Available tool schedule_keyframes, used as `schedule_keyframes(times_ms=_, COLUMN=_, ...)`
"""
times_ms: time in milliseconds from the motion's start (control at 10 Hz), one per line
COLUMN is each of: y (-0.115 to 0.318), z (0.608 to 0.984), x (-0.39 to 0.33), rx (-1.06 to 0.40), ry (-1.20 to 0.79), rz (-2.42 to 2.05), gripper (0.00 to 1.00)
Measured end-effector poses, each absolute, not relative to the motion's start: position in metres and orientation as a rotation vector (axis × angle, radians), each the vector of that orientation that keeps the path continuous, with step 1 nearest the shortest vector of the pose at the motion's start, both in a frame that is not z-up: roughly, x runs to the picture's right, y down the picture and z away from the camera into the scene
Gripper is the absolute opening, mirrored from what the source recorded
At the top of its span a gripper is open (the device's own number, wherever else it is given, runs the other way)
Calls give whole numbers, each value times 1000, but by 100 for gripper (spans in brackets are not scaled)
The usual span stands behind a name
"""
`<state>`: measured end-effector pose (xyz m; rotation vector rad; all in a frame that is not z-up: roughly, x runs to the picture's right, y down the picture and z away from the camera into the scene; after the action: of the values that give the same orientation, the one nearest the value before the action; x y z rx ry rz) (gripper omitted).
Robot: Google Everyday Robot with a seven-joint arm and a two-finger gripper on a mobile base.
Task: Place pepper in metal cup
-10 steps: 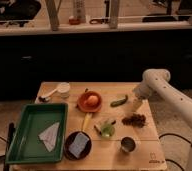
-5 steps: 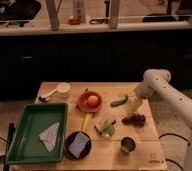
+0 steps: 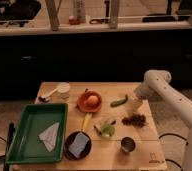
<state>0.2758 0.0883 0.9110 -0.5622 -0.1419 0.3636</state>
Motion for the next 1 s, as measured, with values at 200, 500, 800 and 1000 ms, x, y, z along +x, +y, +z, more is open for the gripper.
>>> schedule_keyframes(times_ms=200, y=90, z=914, x=279, rx=-565, ry=-142, rz=391, gripper=80)
schedule_keyframes(times_ms=500, y=88, z=916, x=268, rx=-562, ry=-186, rz=310, gripper=80)
schedule_keyframes(times_ms=800, y=89, z=917, x=260, rx=-563, ry=-226, rz=225, gripper=80)
schedule_keyframes(times_ms=1000, y=90, z=918, x=250, rx=-567, ry=-251, rz=176, gripper=80)
